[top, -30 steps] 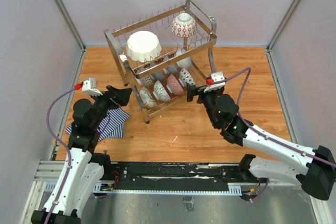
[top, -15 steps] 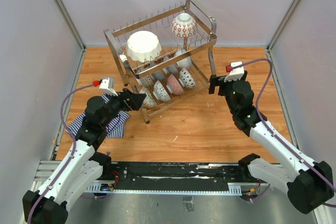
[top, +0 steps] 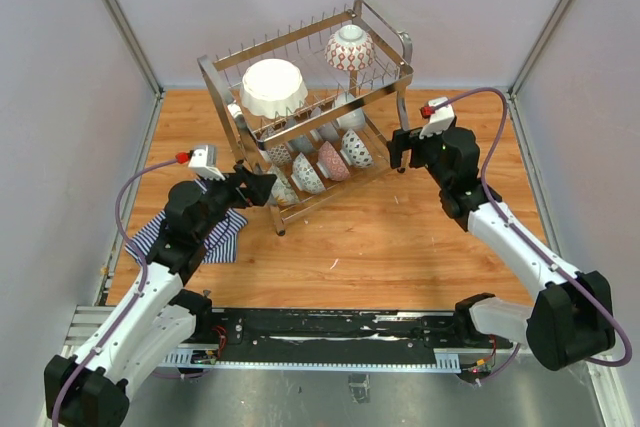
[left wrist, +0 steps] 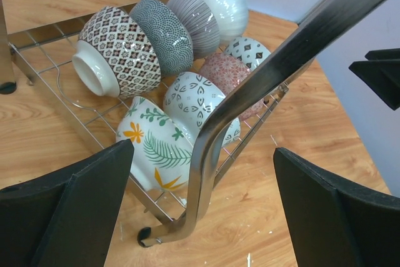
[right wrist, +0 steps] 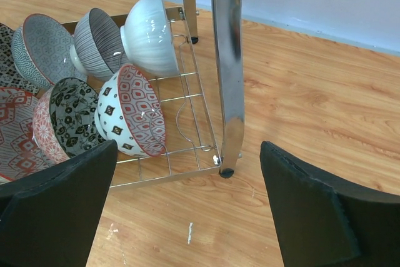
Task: Unload the bowls from the dish rack
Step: Adjust the dish rack at the center of the board.
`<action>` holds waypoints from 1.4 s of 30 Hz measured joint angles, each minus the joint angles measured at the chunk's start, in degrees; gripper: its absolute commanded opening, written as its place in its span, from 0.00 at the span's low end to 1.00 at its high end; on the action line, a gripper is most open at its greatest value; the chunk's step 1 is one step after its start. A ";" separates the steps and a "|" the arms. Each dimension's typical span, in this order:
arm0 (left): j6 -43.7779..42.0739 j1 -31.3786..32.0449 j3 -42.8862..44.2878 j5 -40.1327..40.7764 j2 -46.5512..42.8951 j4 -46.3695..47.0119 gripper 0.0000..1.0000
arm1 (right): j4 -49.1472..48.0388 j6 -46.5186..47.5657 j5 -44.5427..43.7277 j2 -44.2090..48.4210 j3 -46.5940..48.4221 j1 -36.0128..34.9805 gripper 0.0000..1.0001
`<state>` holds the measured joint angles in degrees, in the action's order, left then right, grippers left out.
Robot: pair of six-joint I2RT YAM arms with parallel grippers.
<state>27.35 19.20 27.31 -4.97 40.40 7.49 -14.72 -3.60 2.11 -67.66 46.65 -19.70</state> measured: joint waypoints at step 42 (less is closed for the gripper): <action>-6.34 -7.67 0.26 3.19 10.51 9.84 0.92 | -0.94 -1.16 6.08 -4.31 -0.11 0.07 0.97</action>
<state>21.02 11.53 27.57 -1.78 50.92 17.32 -15.66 -4.75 8.19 -71.96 46.54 -19.64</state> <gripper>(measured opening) 0.928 0.972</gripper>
